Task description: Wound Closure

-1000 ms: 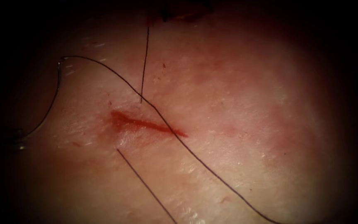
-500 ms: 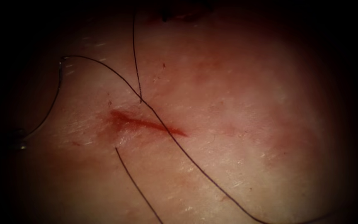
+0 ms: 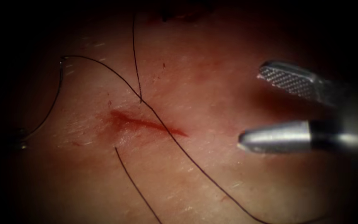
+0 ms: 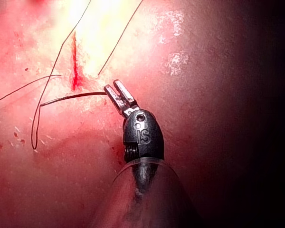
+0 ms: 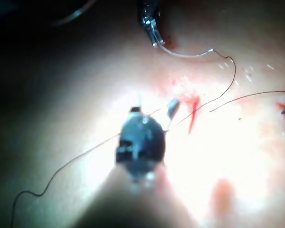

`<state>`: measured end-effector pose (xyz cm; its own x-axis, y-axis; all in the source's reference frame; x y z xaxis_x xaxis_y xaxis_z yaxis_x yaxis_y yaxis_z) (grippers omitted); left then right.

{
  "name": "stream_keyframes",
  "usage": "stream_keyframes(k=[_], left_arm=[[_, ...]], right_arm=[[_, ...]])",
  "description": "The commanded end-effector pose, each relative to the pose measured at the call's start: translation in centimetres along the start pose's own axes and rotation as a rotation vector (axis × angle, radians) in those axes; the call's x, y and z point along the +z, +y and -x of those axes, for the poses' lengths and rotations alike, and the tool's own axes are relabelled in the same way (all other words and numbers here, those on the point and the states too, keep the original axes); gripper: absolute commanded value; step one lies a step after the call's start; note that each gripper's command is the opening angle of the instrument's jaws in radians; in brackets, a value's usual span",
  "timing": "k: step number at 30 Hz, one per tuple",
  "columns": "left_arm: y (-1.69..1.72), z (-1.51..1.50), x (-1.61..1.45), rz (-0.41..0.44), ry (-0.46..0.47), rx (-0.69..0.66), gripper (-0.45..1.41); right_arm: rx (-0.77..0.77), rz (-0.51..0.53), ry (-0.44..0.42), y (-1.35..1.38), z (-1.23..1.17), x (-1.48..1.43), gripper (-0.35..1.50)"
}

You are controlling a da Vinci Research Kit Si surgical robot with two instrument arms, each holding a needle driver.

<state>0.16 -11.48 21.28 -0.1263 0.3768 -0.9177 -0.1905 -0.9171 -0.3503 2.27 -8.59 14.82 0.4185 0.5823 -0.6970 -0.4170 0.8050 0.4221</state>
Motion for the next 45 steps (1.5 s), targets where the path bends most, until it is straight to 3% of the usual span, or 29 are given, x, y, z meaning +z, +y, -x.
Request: stream_keyframes(k=[1,5,10,12,20,28,29,30,31,32,35,45], left_arm=[[0.16,0.02,0.09,0.002,0.004,-0.007,-0.45],[0.16,0.02,0.08,0.002,0.004,-0.007,-0.45],[0.17,0.02,0.08,0.003,0.004,-0.007,-0.45],[0.17,0.02,0.06,0.004,0.004,-0.007,-0.45],[0.17,0.02,0.06,0.004,0.004,-0.007,-0.45],[0.17,0.02,0.06,0.004,0.004,-0.006,-0.45],[0.17,0.02,0.05,0.004,0.004,-0.006,-0.45],[0.18,0.02,0.05,0.004,0.004,-0.006,-0.45],[0.18,0.02,0.05,0.004,0.004,-0.006,-0.45],[0.18,0.02,0.05,0.004,0.004,-0.006,-0.45],[0.18,0.02,0.04,0.006,0.004,-0.006,-0.45],[0.17,0.02,0.03,0.009,-0.001,-0.006,-0.45]], right_arm=[[-0.009,-0.021,-0.013,-0.15,0.09,0.39,1.35],[-0.044,-0.025,-0.101,-0.42,0.35,1.14,1.31],[-0.055,-0.004,-0.216,-0.6,0.63,1.53,1.28],[-0.068,0.022,-0.275,-0.68,0.87,1.74,1.25],[-0.05,0.046,-0.354,-0.83,1.36,2.15,1.19],[-0.053,0.068,-0.415,-0.82,1.61,2.29,1.14],[-0.052,0.07,-0.434,-0.84,1.66,2.33,1.04],[-0.03,0.077,-0.469,-0.86,1.74,2.37,0.76],[0.033,0.094,-0.49,-0.88,1.81,2.4,-0.2],[0.094,0.104,-0.491,-0.89,1.84,2.41,-0.35],[0.327,0.111,-0.537,-0.93,1.92,2.32,-0.35],[0.339,0.043,-0.537,-1.17,1.64,1.55,-0.35]])
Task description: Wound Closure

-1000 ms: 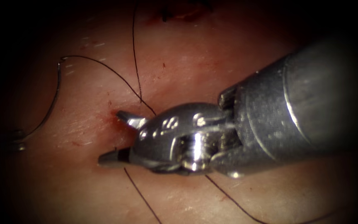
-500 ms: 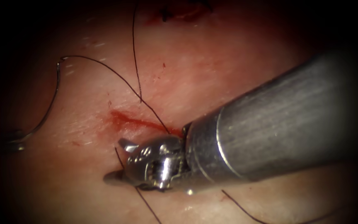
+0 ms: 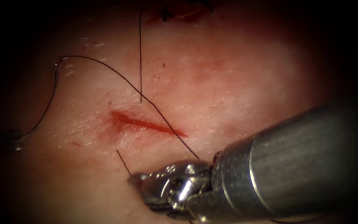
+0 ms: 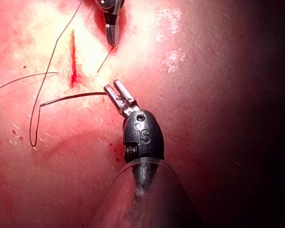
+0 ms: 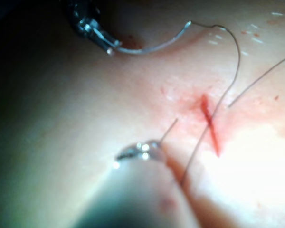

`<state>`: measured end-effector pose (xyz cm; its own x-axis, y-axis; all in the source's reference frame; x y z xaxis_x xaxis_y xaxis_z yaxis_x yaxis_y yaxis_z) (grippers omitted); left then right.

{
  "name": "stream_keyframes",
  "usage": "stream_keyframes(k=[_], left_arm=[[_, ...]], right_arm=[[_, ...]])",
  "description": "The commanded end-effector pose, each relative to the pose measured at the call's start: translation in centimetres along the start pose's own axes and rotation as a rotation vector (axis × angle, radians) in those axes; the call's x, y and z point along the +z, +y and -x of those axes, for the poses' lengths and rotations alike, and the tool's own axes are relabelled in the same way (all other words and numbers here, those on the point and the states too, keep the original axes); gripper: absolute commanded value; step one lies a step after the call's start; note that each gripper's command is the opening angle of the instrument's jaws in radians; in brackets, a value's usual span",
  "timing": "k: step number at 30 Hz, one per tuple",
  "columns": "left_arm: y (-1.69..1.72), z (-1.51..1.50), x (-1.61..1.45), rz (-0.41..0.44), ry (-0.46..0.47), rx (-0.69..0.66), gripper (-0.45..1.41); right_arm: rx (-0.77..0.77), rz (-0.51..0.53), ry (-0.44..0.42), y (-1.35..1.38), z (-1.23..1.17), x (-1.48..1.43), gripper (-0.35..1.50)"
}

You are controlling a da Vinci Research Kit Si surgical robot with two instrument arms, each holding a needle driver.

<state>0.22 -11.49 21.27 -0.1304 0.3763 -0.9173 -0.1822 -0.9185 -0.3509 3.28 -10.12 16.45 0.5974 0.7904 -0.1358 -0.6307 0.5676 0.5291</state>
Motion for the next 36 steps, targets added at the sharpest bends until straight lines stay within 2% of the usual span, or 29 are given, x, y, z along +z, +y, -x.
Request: stream_keyframes(k=[1,4,8,9,12,18,30,36], left_arm=[[0.16,0.02,0.1,0.001,0.003,-0.007,-0.45],[0.16,0.02,0.1,0.001,0.003,-0.007,-0.45],[0.15,0.02,0.1,0.001,0.003,-0.007,-0.45],[0.15,0.03,0.11,0.001,0.003,-0.007,-0.45],[0.15,0.03,0.11,0.001,0.003,-0.007,-0.45],[0.15,0.02,0.13,-0.001,0.003,-0.008,-0.45],[0.15,0.02,0.11,0.001,0.003,-0.008,-0.45],[0.15,0.02,0.1,0.001,0.003,-0.008,-0.45]], right_arm=[[-0.006,-0.016,0.002,-0.2,0.14,-0.06,-0.35],[-0.027,-0.043,0.004,-0.34,0.32,-0.32,-0.35],[-0.052,-0.061,0.0,-0.47,0.51,-0.5,-0.35],[-0.069,-0.077,-0.002,-0.54,0.64,-0.59,-0.35],[-0.084,-0.094,0.004,-0.61,0.8,-0.73,-0.35],[-0.087,-0.115,0.014,-0.6,0.95,-0.93,-0.35],[-0.095,-0.169,-0.011,-0.66,1.67,-1.53,-0.35],[-0.096,-0.161,-0.007,-0.67,1.84,-1.71,-0.35]])
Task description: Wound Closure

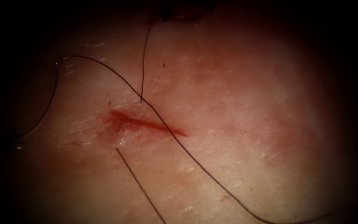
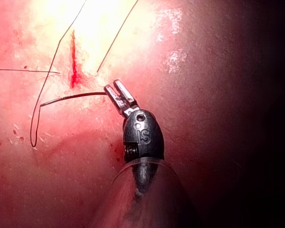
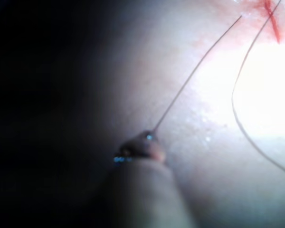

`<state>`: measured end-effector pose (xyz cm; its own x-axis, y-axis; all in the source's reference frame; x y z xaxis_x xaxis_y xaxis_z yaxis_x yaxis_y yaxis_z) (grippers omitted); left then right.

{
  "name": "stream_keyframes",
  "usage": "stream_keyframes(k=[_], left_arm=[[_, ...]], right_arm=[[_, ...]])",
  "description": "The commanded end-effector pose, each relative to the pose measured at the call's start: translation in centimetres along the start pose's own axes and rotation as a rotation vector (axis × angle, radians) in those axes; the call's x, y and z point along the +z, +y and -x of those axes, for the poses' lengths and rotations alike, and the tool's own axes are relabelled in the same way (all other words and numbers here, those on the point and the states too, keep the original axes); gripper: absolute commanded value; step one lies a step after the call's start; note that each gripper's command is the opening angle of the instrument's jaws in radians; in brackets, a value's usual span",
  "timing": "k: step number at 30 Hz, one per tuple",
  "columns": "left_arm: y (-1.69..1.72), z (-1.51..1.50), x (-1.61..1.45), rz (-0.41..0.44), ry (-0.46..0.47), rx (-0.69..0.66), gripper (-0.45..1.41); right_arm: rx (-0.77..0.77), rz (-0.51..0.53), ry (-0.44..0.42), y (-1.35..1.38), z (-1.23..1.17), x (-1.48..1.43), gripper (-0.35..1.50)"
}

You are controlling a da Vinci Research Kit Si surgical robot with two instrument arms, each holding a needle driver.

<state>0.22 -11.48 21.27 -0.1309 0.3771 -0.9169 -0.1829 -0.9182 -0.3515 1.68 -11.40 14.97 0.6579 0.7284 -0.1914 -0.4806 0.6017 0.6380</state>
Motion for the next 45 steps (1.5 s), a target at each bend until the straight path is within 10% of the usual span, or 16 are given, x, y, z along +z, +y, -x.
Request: stream_keyframes(k=[1,20,22,24,26,35,45], left_arm=[[0.16,0.02,0.1,0.001,0.004,-0.007,-0.45],[0.18,0.01,0.09,0.002,0.004,-0.008,-0.45],[0.18,0.01,0.09,0.002,0.004,-0.008,-0.45],[0.18,0.01,0.1,0.001,0.004,-0.008,-0.45],[0.18,0.01,0.1,0.001,0.003,-0.008,-0.45],[0.18,0.01,0.1,0.002,0.004,-0.008,-0.45],[0.17,0.02,0.1,0.001,0.004,-0.007,-0.45]], right_arm=[[0.006,-0.001,0.006,-0.18,0.07,0.03,-0.35],[-0.002,-0.099,-0.075,-0.33,0.41,-0.09,-0.35],[-0.06,-0.081,-0.002,-0.29,0.33,-0.16,0.49],[-0.255,0.008,0.14,-0.17,0.03,-0.34,1.11],[-0.319,0.124,0.246,0.02,-0.42,-0.65,1.33],[-0.298,0.191,0.462,0.75,-1.88,-1.57,1.46],[-0.246,0.17,0.513,1.22,-2.82,-0.66,1.45]])
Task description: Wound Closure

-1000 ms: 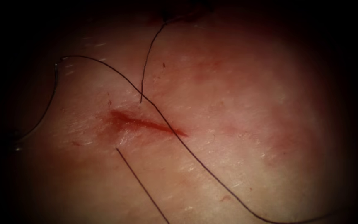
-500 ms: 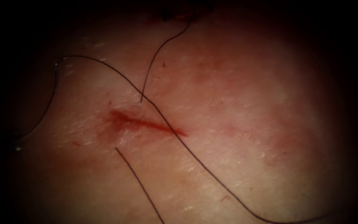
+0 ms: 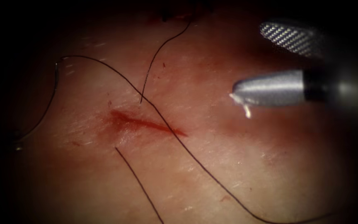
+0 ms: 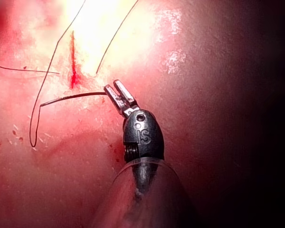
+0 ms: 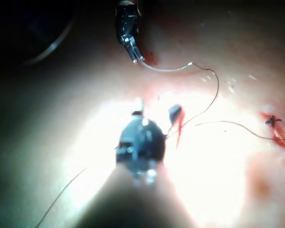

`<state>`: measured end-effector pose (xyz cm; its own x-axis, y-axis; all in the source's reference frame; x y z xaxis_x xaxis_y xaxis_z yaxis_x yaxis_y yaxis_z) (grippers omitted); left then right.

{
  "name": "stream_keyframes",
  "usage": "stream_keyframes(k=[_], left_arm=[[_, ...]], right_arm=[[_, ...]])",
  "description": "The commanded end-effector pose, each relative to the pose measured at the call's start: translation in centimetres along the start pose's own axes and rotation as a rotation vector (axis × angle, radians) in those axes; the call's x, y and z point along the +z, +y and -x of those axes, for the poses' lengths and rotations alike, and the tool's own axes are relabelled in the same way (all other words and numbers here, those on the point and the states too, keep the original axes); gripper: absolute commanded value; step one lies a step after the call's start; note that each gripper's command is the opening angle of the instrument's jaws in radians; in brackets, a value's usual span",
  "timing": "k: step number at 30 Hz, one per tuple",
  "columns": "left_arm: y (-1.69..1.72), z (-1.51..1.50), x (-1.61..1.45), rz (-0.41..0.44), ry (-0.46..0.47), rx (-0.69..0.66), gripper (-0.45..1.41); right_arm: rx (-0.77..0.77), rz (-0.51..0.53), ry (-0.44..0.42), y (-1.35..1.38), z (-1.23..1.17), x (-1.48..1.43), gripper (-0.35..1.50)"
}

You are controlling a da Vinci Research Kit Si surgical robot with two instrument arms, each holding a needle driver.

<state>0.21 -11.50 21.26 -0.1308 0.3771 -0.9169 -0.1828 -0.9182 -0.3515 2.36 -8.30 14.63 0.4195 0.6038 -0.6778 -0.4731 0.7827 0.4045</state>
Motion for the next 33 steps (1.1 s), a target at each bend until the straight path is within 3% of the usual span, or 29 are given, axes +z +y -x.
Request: stream_keyframes(k=[1,7,12,20,29,33], left_arm=[[0.16,0.02,0.1,0.001,0.004,-0.007,-0.45],[0.16,0.02,0.09,0.002,0.004,-0.007,-0.45],[0.14,0.03,0.07,0.004,0.004,-0.007,-0.45],[0.15,0.03,0.06,0.005,0.004,-0.007,-0.45],[0.16,0.03,0.05,0.005,0.004,-0.007,-0.45],[0.15,0.03,0.05,0.006,0.004,-0.007,-0.45]], right_arm=[[-0.006,-0.018,-0.001,-0.18,0.05,0.36,1.41],[-0.006,-0.001,-0.037,-0.41,0.32,1.13,1.31],[-0.049,0.073,-0.152,-0.62,0.9,1.82,1.31],[-0.041,0.05,-0.26,-0.91,1.6,2.09,1.24],[-0.047,0.065,-0.336,-0.85,1.97,2.28,1.18],[-0.026,0.044,-0.366,-0.87,2.1,2.34,1.06]])
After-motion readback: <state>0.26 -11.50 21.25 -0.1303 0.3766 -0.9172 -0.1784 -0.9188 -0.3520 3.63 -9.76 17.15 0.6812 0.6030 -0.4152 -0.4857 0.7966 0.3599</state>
